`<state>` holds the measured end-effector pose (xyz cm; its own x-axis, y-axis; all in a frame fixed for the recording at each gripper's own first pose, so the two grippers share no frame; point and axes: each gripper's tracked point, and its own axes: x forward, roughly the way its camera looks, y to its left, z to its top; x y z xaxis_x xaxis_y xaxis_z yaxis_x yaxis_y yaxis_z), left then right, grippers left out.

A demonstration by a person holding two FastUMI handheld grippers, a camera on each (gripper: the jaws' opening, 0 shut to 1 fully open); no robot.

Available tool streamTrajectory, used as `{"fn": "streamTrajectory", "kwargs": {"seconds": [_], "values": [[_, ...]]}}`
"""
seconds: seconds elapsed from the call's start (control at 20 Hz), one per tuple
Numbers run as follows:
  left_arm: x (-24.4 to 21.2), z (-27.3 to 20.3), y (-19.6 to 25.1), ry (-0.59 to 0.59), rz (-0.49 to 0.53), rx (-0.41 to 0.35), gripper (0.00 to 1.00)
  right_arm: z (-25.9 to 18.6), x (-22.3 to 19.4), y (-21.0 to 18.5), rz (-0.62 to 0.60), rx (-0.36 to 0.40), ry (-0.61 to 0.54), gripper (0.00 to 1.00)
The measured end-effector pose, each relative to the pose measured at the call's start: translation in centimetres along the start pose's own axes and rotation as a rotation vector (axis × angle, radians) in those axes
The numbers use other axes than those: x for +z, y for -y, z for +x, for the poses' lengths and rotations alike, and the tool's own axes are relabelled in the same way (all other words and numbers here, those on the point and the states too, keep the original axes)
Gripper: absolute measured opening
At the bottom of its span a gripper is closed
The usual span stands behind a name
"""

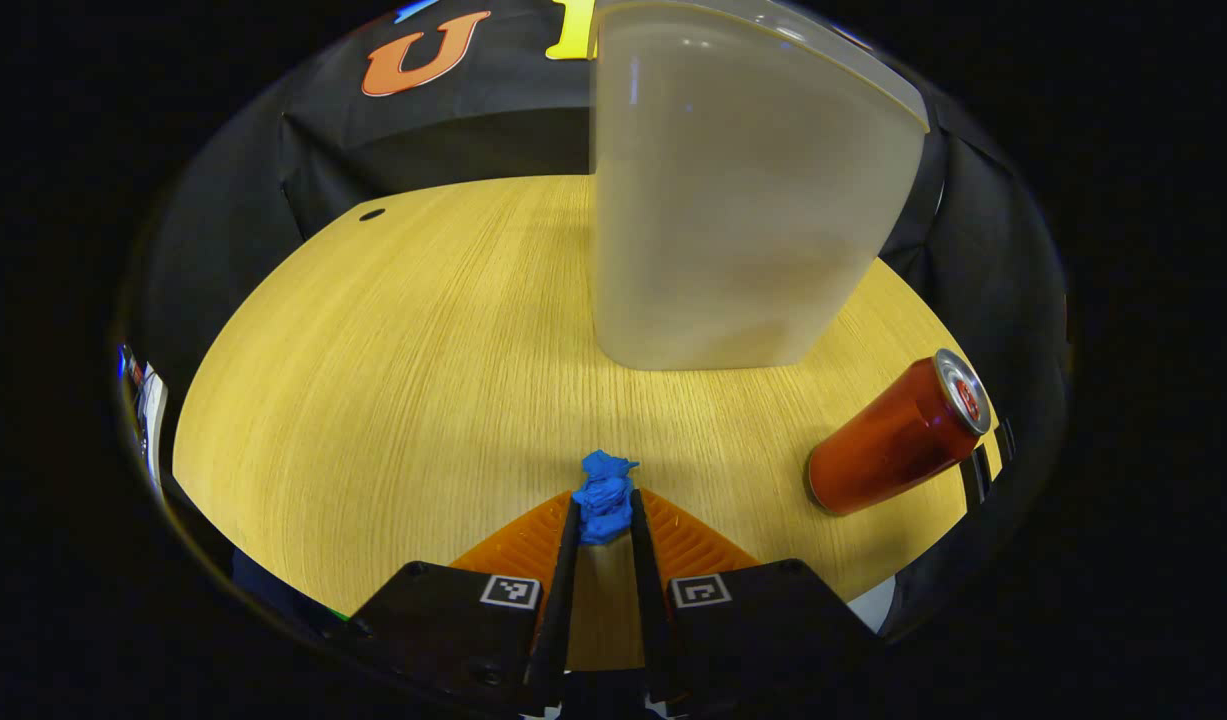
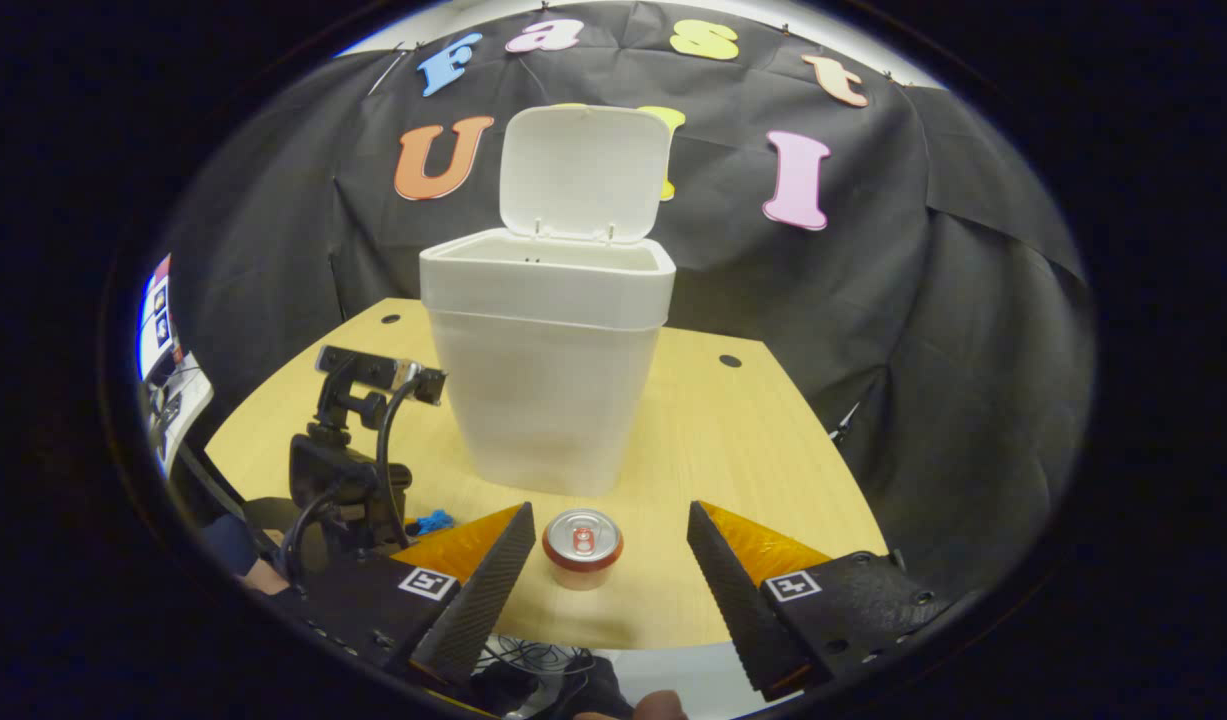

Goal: Press the lid of the desktop garbage bin to open it, pick up the crumpled paper on the desktop and throw it into the bin, then pick up the pop can on the desktop and drop it into the bin, and finally close the garbage bin lid.

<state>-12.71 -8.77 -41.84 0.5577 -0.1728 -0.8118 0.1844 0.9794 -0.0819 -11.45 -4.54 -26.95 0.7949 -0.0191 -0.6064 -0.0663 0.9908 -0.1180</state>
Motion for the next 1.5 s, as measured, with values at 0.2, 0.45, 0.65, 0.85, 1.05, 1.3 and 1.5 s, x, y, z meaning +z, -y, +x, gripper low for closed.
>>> {"fn": "streamTrajectory", "kwargs": {"seconds": [0.2,0.45,0.65,0.85,1.05,1.3,1.5], "values": [[2.9,-2.7,-0.4,0.047,0.007,-0.002,0.30,-0.1,-1.5,-0.2,0.032,0.012,-0.032,0.99],[9.3,-7.7,-2.9,0.154,-0.008,0.022,0.30,0.3,-5.3,-0.5,0.081,0.030,-0.136,0.96],[14.3,-11.3,-4.0,0.259,0.043,0.046,0.30,2.0,-8.6,-1.1,0.113,0.024,-0.238,0.96],[19.2,-14.9,-3.9,0.357,0.015,0.040,0.30,4.7,-11.6,-2.0,0.132,0.031,-0.319,0.96],[23.5,-18.1,-4.6,0.479,0.021,0.064,0.30,6.9,-12.3,-3.1,0.133,0.035,-0.355,0.96],[26.6,-20.6,-4.6,0.553,-0.005,0.065,0.29,9.7,-12.0,-3.2,0.148,0.028,-0.356,0.96],[27.5,-21.7,-4.5,0.566,-0.038,0.058,0.30,11.1,-11.9,-3.1,0.166,0.022,-0.353,0.96]]}}
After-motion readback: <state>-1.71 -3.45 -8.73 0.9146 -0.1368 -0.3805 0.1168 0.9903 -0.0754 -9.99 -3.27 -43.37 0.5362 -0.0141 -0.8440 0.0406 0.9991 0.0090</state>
